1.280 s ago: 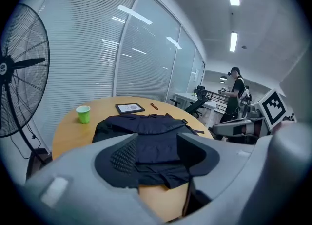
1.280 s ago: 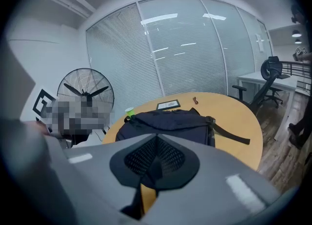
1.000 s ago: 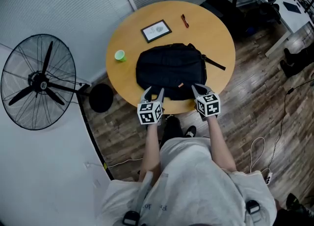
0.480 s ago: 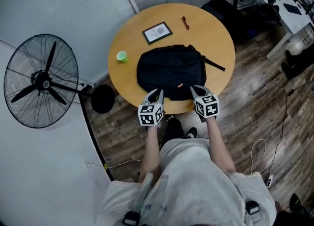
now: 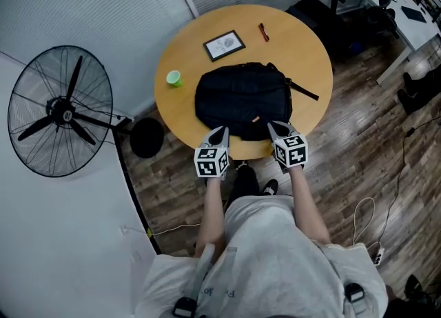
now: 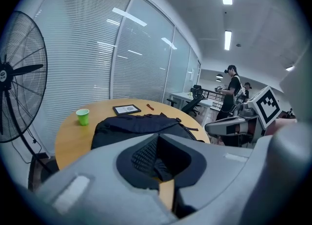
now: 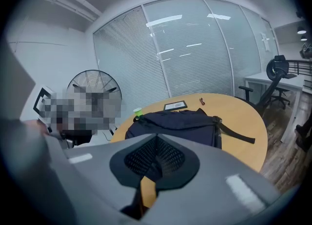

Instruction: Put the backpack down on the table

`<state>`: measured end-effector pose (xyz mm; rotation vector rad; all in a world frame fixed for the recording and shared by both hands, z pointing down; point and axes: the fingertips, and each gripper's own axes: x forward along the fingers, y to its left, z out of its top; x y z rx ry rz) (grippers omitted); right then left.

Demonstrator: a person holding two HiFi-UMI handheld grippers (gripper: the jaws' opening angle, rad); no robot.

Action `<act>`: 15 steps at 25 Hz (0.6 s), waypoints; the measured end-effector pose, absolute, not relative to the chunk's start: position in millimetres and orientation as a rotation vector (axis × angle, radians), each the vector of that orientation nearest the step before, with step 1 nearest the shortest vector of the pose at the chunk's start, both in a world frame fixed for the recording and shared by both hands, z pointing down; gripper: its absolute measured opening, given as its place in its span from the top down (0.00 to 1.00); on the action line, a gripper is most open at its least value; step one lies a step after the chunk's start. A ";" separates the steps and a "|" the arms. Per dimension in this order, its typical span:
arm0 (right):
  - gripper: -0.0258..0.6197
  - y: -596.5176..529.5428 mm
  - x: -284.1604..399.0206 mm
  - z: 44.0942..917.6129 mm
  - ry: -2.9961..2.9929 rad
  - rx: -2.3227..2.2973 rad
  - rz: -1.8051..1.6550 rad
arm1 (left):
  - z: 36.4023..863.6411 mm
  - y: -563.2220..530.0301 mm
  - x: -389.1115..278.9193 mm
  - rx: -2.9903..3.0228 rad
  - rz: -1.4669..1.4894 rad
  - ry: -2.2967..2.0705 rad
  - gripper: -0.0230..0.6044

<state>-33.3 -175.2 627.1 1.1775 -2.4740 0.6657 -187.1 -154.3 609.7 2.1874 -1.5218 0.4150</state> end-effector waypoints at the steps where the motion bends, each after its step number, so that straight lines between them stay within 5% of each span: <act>1: 0.96 -175.1 -33.5 626.8 -2.473 1.176 0.661 | 610.0 -154.1 -188.1 2.184 0.418 -1.523 0.96; 15: 0.96 -179.1 -39.0 621.6 -2.484 1.167 0.643 | 606.5 -158.5 -195.5 2.178 0.414 -1.527 0.96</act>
